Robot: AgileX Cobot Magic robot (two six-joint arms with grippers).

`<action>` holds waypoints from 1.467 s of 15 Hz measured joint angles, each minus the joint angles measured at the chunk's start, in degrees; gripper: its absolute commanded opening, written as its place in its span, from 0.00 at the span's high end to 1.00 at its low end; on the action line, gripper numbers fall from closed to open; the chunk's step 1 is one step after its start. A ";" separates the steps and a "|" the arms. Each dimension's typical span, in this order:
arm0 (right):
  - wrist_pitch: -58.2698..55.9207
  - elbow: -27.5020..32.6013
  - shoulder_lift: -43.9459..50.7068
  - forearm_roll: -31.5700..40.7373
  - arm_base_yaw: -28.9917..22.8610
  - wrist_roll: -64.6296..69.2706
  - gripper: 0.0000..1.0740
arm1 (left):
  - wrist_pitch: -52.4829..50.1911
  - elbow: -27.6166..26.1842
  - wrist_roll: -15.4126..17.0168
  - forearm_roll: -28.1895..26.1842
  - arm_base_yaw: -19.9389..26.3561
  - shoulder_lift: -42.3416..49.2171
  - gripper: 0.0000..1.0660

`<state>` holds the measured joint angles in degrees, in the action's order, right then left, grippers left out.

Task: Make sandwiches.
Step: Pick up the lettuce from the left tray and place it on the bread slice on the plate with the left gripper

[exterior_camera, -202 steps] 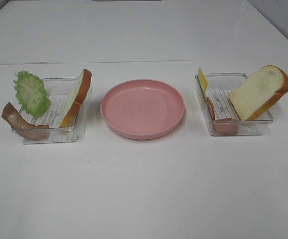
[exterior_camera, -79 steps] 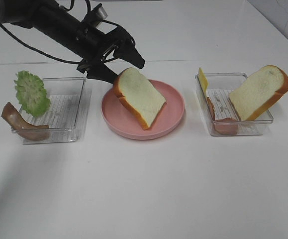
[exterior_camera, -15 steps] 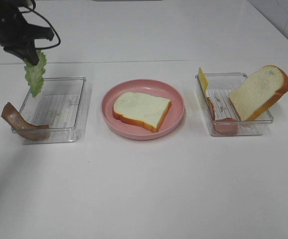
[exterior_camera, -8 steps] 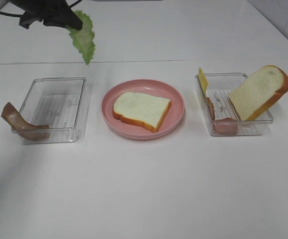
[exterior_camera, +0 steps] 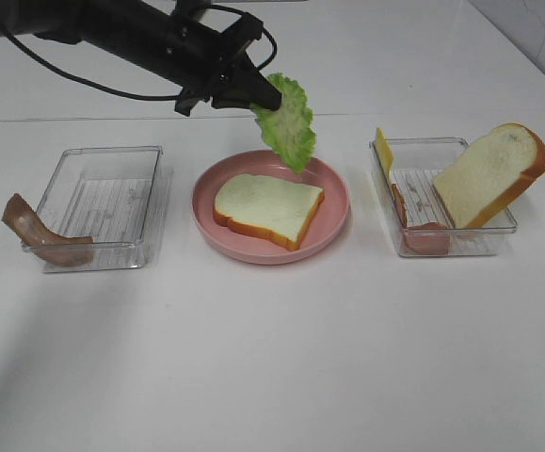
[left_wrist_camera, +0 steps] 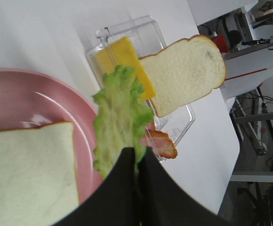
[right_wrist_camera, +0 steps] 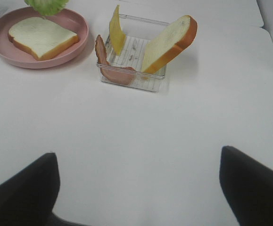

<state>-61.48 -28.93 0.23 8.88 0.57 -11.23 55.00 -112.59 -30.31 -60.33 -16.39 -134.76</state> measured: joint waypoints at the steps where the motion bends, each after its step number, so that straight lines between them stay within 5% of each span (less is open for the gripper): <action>1: 0.00 0.00 0.00 0.00 0.00 0.00 0.24 | -0.06 0.00 -0.06 -0.46 -0.74 -0.92 1.00; 7: 0.00 0.00 0.00 0.00 0.00 0.00 0.24 | -0.11 0.00 -0.80 -0.52 -2.12 -5.10 1.00; 11: 0.00 0.00 0.00 0.00 0.00 0.00 0.24 | -0.29 0.00 -0.97 9.63 -2.23 -5.10 1.00; 15: 0.00 0.00 0.00 0.00 0.00 0.00 0.24 | -2.29 0.00 3.72 12.09 -2.06 -5.10 1.00; 17: 0.00 0.00 0.00 0.00 0.00 0.00 0.24 | -3.15 0.00 4.30 12.43 -2.06 -5.10 0.86; 20: 0.00 0.00 0.00 0.00 0.00 0.00 0.24 | -3.21 0.00 4.58 13.98 -2.06 -5.10 0.43; 22: 0.00 0.00 0.00 0.00 0.00 0.00 0.24 | -3.32 0.00 4.58 14.78 -2.06 -5.10 0.28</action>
<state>-61.48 -28.93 0.23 8.88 0.57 -11.23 51.68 -112.59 -25.73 -45.55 -18.45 -139.86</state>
